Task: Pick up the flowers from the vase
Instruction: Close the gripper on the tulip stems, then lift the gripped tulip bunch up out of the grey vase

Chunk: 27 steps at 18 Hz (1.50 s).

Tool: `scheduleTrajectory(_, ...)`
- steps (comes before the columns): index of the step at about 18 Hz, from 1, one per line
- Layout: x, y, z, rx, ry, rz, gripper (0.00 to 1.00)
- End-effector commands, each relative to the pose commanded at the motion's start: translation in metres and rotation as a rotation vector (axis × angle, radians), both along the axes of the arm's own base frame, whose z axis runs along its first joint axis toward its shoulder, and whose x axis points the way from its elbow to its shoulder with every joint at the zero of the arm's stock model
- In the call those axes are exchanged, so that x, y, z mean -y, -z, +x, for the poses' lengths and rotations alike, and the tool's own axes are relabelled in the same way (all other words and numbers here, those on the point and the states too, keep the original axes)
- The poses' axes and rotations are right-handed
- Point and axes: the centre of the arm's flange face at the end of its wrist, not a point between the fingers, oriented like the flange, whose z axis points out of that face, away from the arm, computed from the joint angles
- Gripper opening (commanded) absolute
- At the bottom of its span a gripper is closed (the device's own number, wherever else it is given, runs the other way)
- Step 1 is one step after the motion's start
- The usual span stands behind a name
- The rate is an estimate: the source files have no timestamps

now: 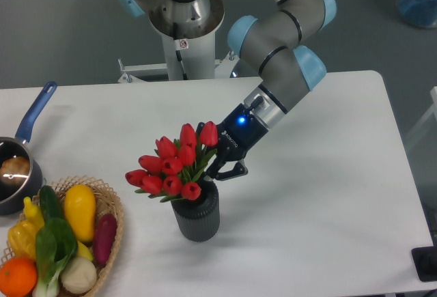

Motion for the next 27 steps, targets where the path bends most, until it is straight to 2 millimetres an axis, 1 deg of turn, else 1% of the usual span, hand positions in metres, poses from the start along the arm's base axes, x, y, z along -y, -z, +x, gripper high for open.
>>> scheduleTrajectory(6, 0.005, 0.0, -0.003, 0.025, -0.014, 0.03, 0.31)
scheduleTrajectory(14, 0.012, -0.012, -0.008, 0.043, -0.032, 0.092, 0.31)
scheduleTrajectory(19, 0.015, -0.031, -0.008, 0.045, -0.043, 0.129, 0.32)
scheduleTrajectory(21, 0.021, -0.037, -0.011, 0.039, -0.056, 0.133, 0.32)
scheduleTrajectory(25, 0.025, -0.047, -0.013, 0.06, -0.074, 0.145, 0.32)
scheduleTrajectory(27, 0.027, -0.057, -0.013, 0.08, -0.088, 0.146, 0.32)
